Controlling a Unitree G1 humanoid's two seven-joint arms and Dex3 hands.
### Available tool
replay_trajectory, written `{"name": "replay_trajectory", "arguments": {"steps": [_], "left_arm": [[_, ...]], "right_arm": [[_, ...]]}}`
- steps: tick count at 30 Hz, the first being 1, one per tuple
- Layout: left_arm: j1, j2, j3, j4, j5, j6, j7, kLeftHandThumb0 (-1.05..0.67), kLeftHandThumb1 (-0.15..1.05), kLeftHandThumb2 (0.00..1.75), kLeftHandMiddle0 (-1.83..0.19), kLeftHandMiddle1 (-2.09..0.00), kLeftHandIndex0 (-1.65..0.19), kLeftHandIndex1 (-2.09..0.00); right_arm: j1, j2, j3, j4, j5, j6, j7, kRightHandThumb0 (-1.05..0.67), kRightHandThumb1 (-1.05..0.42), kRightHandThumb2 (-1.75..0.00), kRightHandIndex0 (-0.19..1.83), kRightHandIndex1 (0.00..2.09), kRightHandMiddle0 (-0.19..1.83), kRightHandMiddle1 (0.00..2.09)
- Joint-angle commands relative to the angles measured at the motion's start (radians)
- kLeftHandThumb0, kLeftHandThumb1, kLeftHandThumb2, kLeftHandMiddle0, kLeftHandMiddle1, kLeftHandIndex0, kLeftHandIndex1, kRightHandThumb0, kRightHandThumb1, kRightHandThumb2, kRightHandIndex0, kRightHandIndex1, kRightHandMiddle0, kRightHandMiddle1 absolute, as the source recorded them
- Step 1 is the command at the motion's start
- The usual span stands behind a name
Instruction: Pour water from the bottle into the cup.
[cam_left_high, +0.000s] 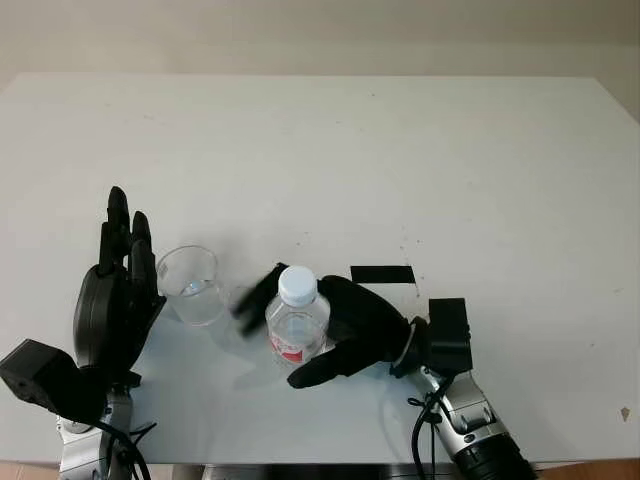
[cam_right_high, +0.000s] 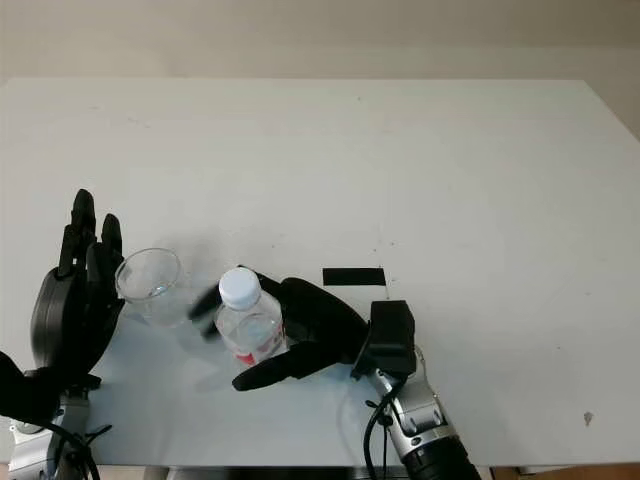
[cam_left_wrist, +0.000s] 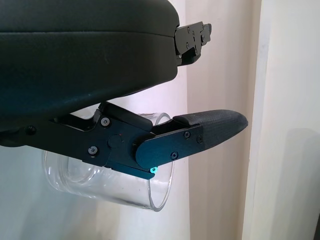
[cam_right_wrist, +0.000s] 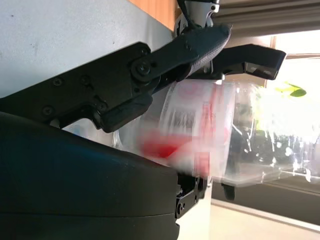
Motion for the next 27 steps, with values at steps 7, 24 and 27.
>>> {"name": "replay_trajectory", "arguments": {"steps": [7,24,27], "left_arm": [[0.013,-0.004,0.004,0.022,0.0,-0.006,0.003,-0.73,1.05,0.67,0.19,0.0,0.19,0.0],[-0.014,0.008,0.011,0.063,-0.008,-0.024,-0.015,-0.72,1.05,0.68,0.19,0.0,0.19,0.0],[-0.023,0.008,0.013,0.077,-0.013,-0.031,-0.017,-0.72,1.05,0.67,0.19,0.0,0.19,0.0]], "right_arm": [[0.015,-0.014,-0.009,0.012,-0.031,-0.032,-0.035,-0.61,-1.05,-0.27,1.51,2.09,1.36,2.09],[-0.08,0.028,-0.068,0.061,-0.147,-0.095,-0.311,-0.51,-1.05,-0.53,1.83,2.09,1.8,2.09],[-0.19,0.027,-0.087,0.119,-0.176,-0.079,-0.363,-0.49,-1.05,-0.55,1.83,2.09,1.82,2.09]]}}
